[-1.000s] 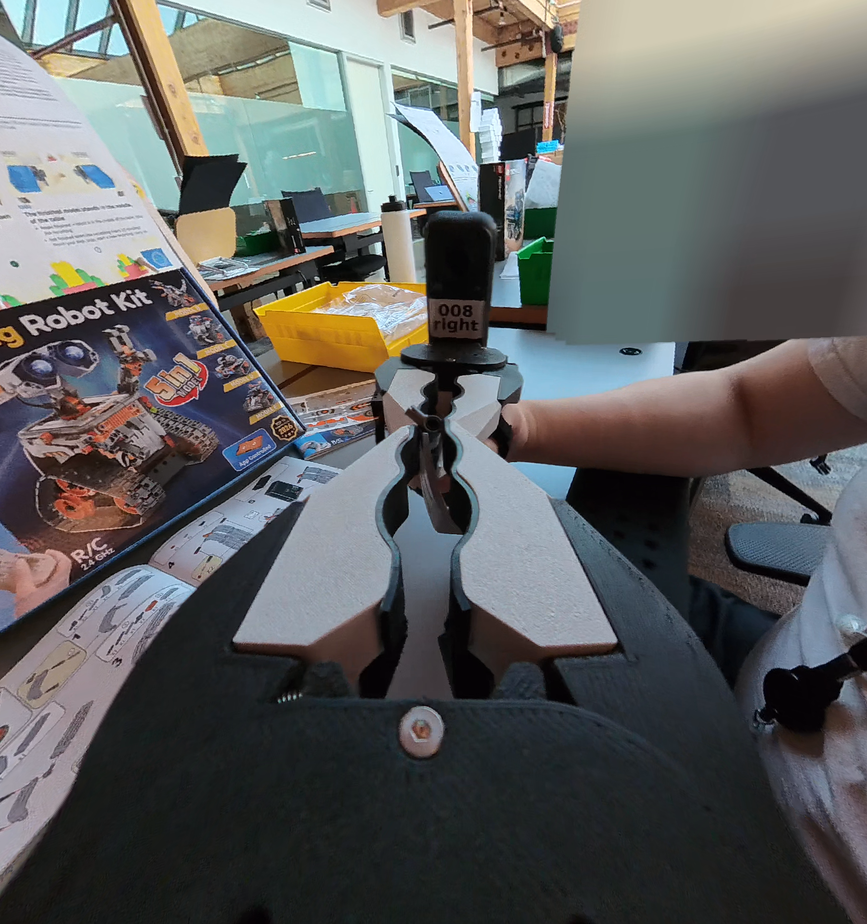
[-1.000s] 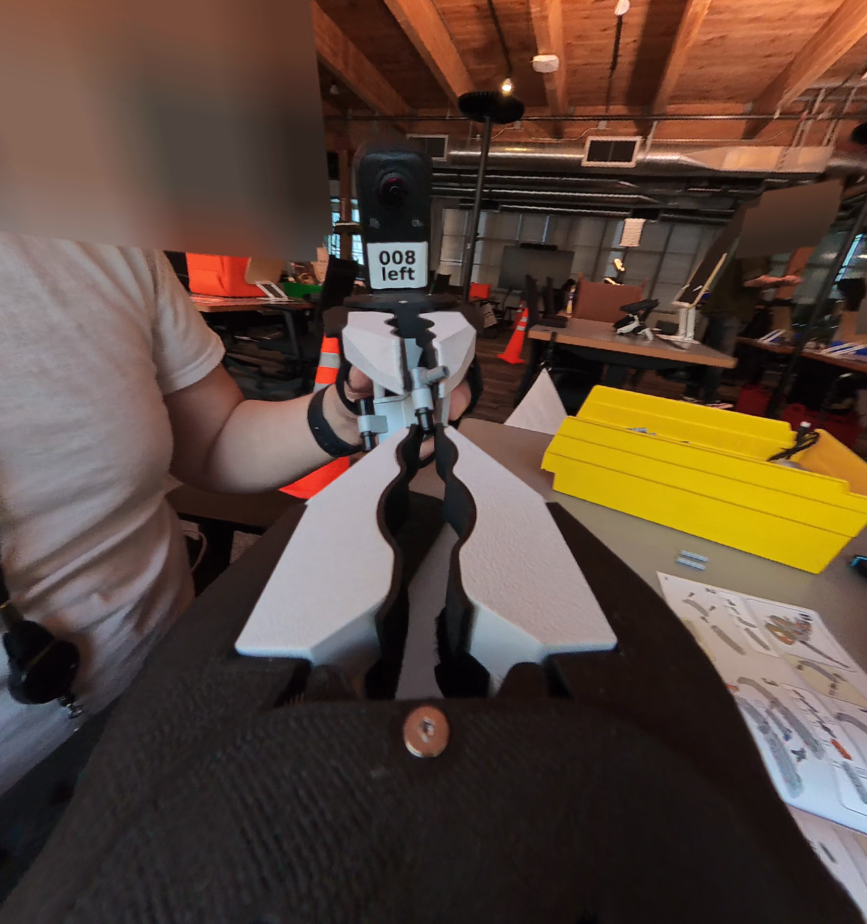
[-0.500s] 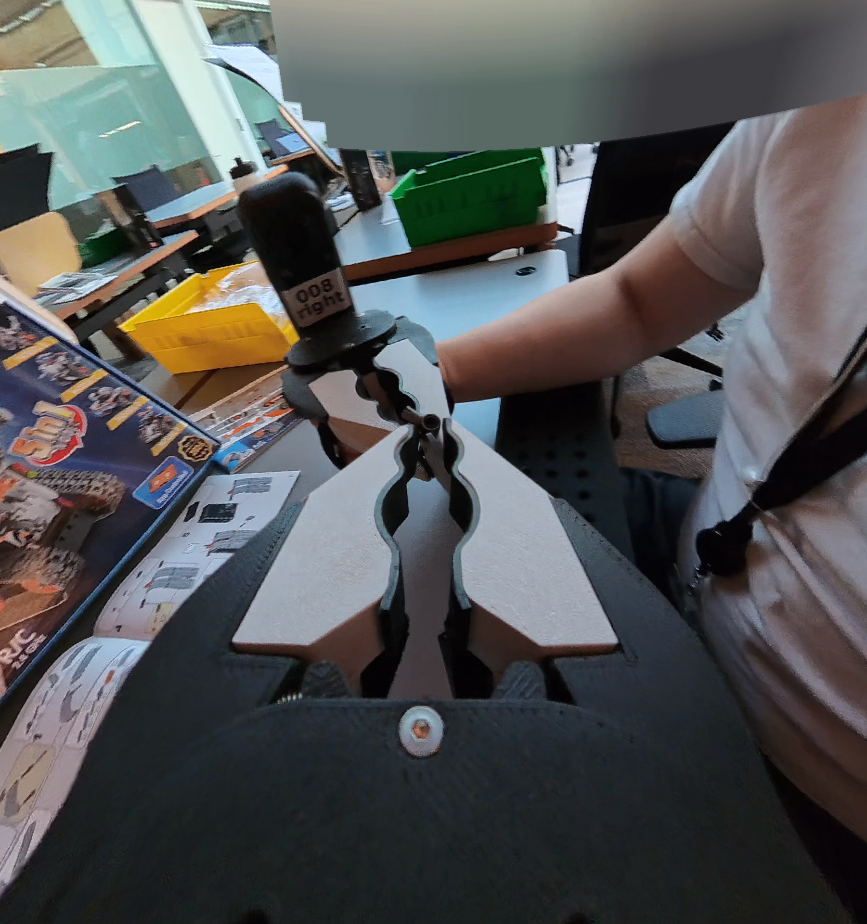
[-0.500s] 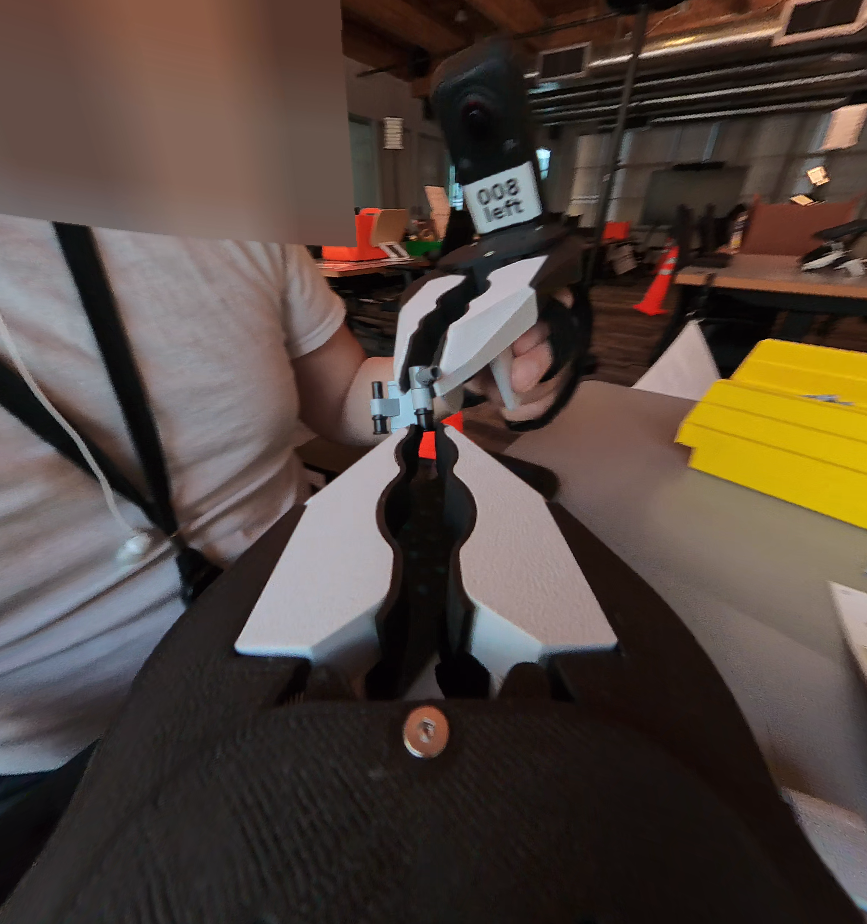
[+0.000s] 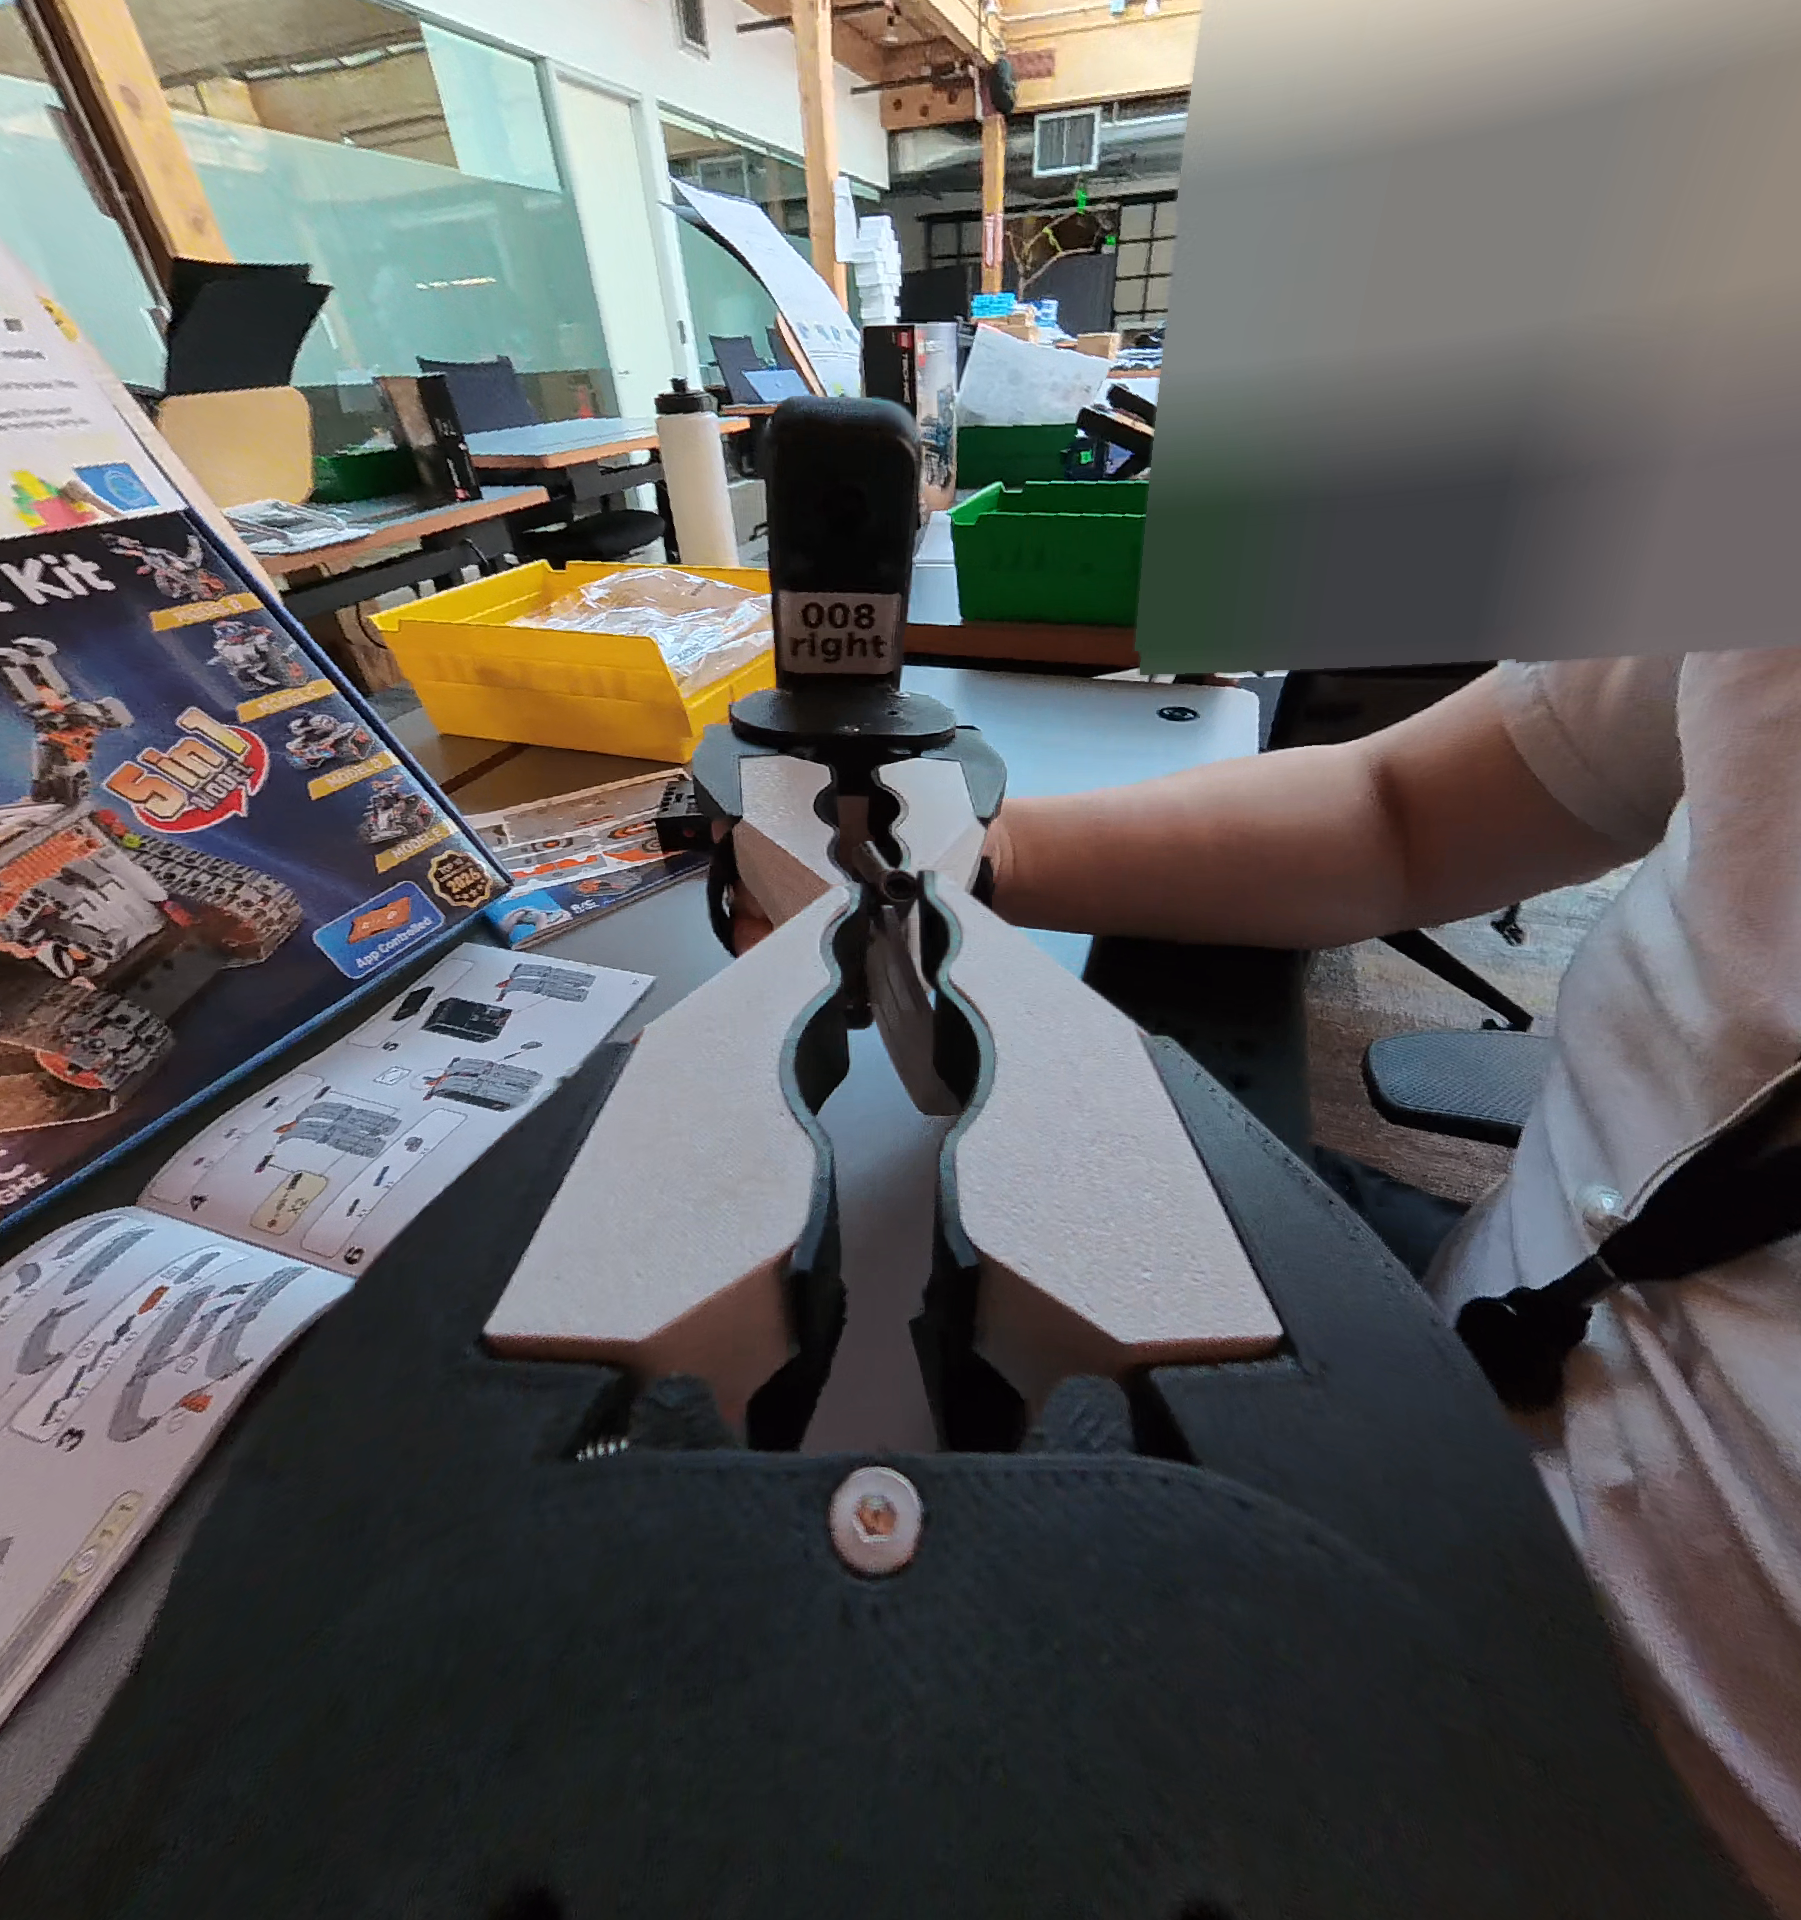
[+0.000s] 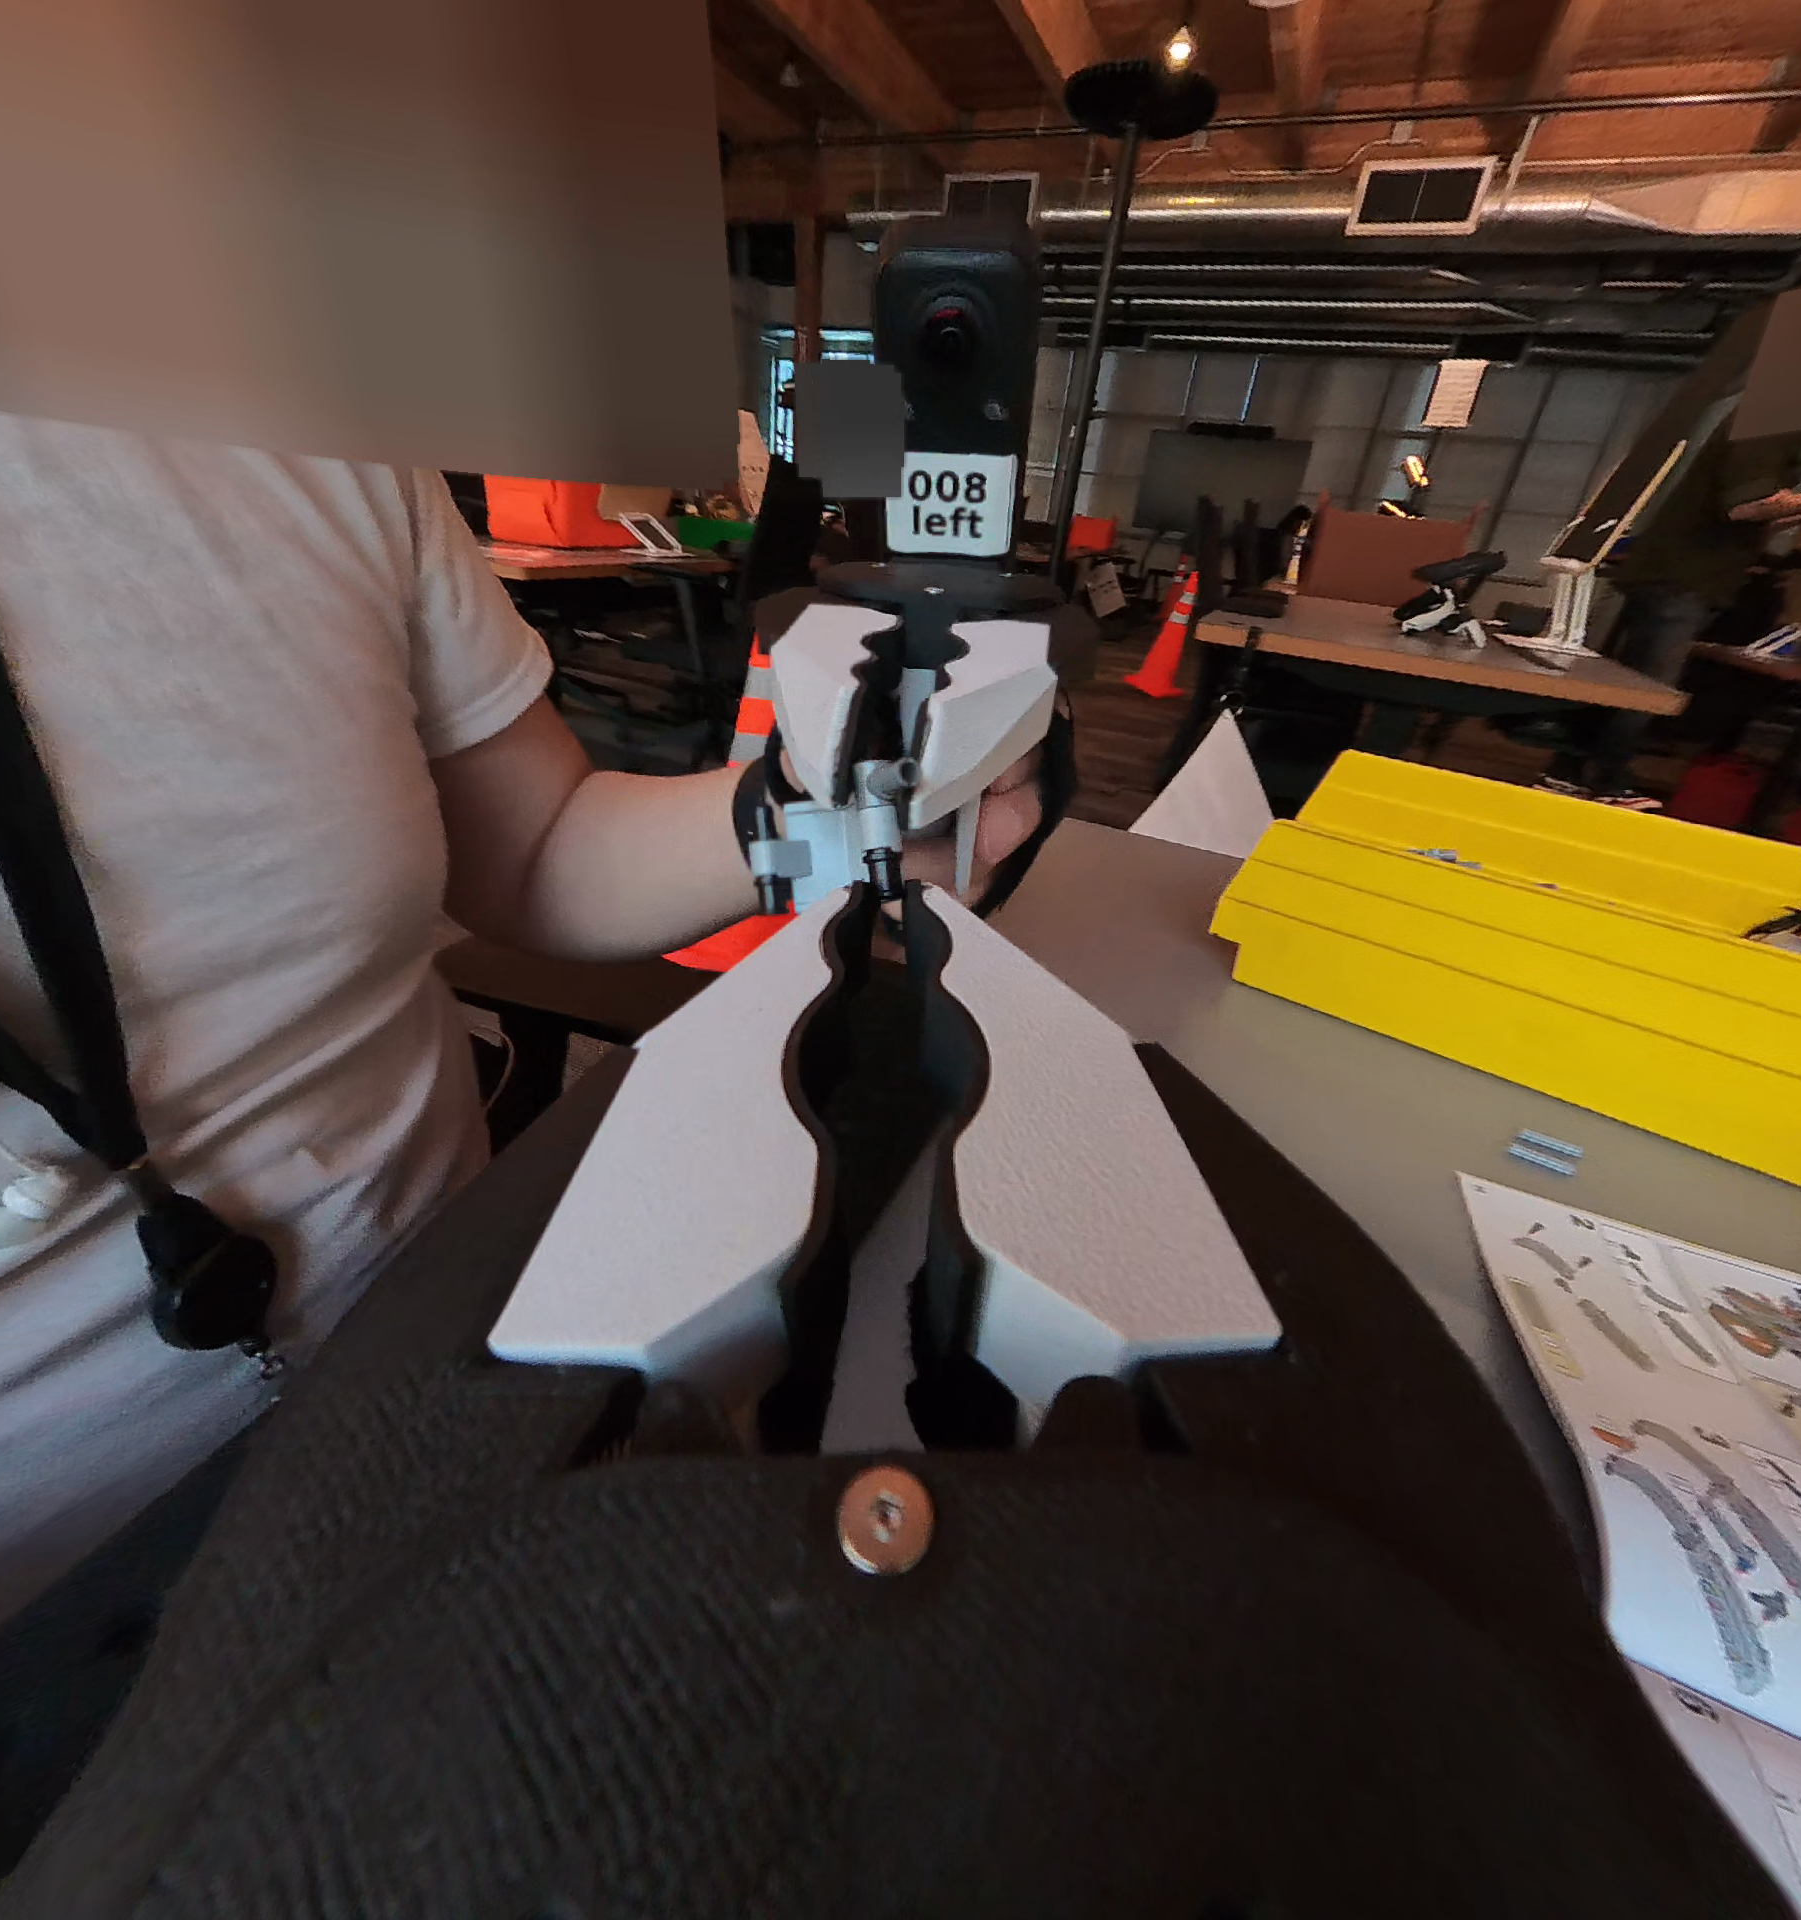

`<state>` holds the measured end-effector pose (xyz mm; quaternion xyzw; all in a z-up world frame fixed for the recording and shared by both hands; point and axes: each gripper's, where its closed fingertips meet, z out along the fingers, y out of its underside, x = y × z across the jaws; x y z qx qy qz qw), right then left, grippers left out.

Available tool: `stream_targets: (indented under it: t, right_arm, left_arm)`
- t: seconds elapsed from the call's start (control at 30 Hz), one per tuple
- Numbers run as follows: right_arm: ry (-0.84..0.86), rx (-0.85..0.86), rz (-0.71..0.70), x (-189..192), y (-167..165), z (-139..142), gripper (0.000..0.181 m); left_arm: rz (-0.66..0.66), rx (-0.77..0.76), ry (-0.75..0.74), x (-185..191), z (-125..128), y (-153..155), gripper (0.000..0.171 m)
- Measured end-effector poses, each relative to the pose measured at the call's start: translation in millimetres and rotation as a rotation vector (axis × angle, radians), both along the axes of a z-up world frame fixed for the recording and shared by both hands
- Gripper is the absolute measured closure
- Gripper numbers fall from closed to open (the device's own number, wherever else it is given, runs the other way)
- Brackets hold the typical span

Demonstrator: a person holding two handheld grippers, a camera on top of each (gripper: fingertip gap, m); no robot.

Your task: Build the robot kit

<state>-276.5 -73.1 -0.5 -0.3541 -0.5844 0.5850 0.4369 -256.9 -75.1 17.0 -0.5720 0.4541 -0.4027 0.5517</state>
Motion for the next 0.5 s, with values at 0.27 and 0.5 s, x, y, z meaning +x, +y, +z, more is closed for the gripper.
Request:
stream_targets:
  t: [0.27, 0.5]
  right_arm:
    - [-0.048, -0.027, 0.106, 5, -15, -4, 0.176]
    - [-0.045, -0.043, 0.112, 1, -17, -6, 0.176]
  left_arm:
    - [-0.072, 0.075, 0.053, 4, -4, -14, 0.165]
    - [-0.091, 0.021, 0.014, -1, -5, -13, 0.158]
